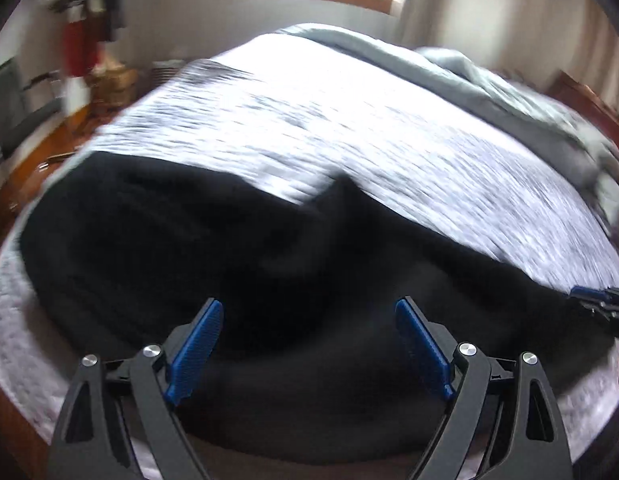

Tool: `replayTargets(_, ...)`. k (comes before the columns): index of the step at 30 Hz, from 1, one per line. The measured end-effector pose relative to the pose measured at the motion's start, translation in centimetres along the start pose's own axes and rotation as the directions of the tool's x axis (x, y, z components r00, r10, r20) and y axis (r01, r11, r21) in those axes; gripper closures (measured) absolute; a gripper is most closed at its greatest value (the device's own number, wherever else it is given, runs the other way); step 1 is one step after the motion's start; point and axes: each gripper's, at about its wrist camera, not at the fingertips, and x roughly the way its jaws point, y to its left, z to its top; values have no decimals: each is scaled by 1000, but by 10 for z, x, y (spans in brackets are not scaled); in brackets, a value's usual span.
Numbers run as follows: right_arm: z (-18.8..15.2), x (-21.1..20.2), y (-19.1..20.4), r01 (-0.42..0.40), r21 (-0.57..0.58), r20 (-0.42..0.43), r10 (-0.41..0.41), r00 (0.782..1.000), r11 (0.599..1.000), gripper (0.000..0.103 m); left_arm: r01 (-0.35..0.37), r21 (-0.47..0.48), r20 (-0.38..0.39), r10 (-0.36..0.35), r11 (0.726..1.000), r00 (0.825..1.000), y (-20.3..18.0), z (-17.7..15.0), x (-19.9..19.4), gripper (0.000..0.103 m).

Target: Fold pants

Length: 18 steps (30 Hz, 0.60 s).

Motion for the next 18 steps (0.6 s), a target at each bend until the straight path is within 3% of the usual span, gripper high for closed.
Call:
replayTargets(3,-34,1,-42,55,112,-45,-50,998,992,63,24,91,-54,-20,996,998,-35,-9,26,15)
replayTargets(4,-45,6,-57,76,148,-68,-66,995,986,63,13,111,-85,-4,994,996,-42,-11,37,14)
replayTargets(5,-53,13,-70,103,177,-93,-88,992,979,66,-21,133,-115,37,991,993,-47,-13,51,7)
replayTargets(6,-60,19,-81,107,203,-101,-88,991,973,70,-44,153,-110,62,987,992,-51,-14,58,4)
replayTargets(9,-67,8,-98,1,310,-39,12,999,951,67,-65,146,-114,82,987,990,-58,-7,57,4)
replayTargets(12,-78,-21,-117,-11,360,16,5,1000,933,57,-39,95,-124,50,995,991,-62,-8,44,5)
replayTargets(18,-131,-70,-178,-30,550,45,7,999,835,55,46,138,-121,-29,989,992,-102,-24,17,4)
